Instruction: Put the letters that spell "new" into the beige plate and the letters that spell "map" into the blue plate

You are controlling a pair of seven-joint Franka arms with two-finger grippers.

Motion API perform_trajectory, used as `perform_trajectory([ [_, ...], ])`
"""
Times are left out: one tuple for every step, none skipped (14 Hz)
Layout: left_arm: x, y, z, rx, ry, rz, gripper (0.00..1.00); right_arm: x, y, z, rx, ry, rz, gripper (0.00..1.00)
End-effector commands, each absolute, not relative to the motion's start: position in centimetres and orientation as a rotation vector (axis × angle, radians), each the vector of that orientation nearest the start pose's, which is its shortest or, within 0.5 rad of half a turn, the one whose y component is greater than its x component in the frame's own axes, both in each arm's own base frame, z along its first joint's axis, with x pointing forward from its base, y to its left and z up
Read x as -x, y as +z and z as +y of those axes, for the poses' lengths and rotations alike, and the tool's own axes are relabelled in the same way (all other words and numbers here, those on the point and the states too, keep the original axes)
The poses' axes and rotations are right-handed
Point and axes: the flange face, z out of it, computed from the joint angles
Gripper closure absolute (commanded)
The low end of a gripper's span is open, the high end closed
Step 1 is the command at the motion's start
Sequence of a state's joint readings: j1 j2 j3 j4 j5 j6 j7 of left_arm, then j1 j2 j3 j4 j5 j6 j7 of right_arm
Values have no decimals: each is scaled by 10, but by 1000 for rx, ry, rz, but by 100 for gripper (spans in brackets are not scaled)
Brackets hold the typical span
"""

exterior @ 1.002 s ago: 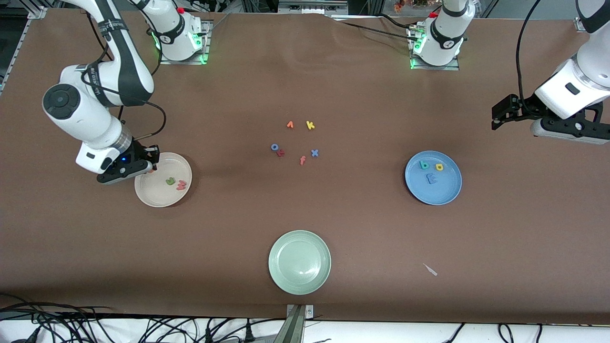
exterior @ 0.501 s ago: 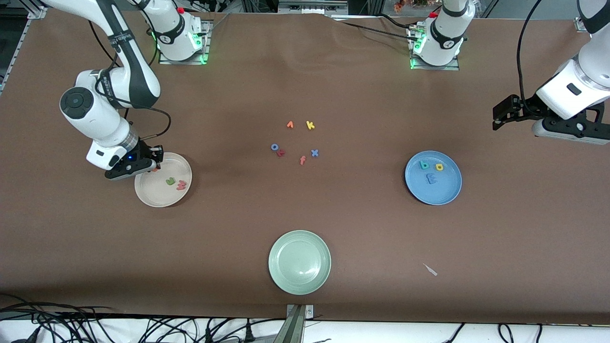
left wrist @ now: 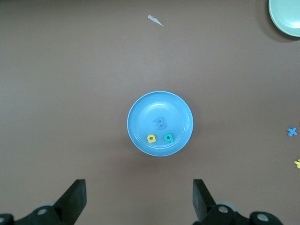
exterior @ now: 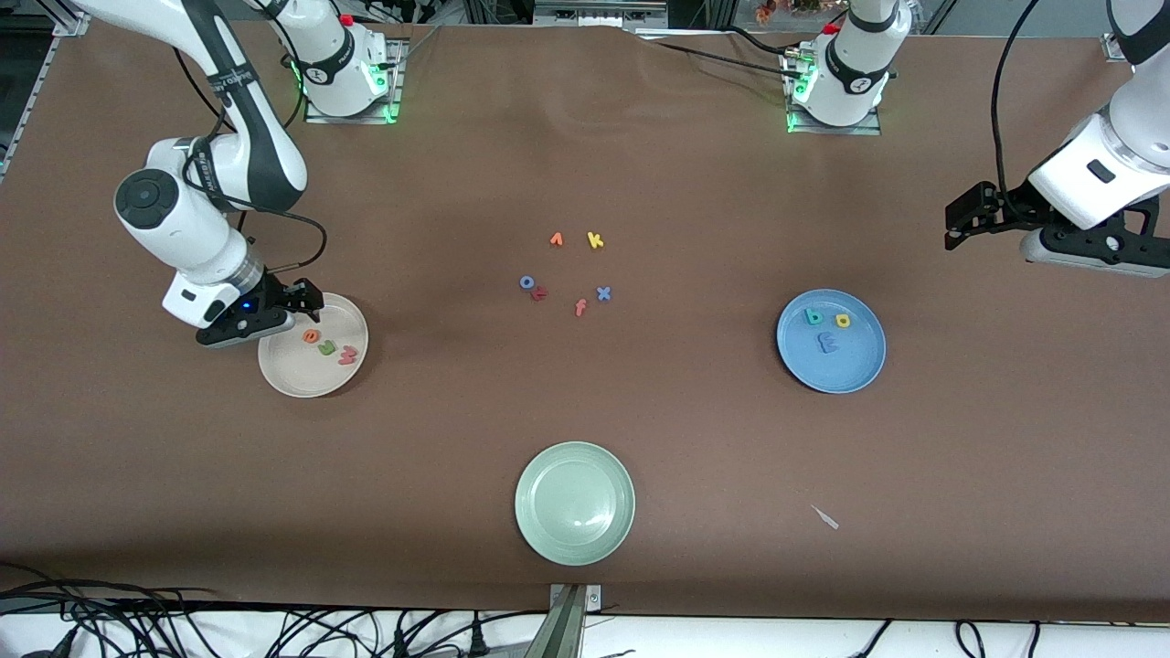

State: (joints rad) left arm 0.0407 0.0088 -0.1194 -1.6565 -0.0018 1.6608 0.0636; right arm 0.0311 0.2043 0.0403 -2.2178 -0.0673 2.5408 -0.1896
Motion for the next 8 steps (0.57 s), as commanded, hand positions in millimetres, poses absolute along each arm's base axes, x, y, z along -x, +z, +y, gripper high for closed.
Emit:
perform_trajectory([
  [-564,590,-44,3136,-7,234,0,-575,359,60,3137,-141,-414,2],
  [-564,590,-44,3136,-7,234,0,-581,384,64,3142,-113,-391,2],
  [-564,590,-44,3136,-7,234,0,-585,409,67,3145,-96,-373,2],
  [-564,590,-44,3136,-7,234,0,-587,431,73,3146,-73,-366,2],
  [-564,590,-45,3136,-7,236,0,-589,461,80,3146,-71,-368,1],
  [-564,590,-44,3136,-7,236,0,-590,485,82,3147,-51,-364,1],
  [-564,590,-44,3136,-7,236,0,-589,506,82,3151,-25,-345,1],
  [-564,590,-44,3136,-7,236,0,-588,521,81,3155,9,-330,1],
])
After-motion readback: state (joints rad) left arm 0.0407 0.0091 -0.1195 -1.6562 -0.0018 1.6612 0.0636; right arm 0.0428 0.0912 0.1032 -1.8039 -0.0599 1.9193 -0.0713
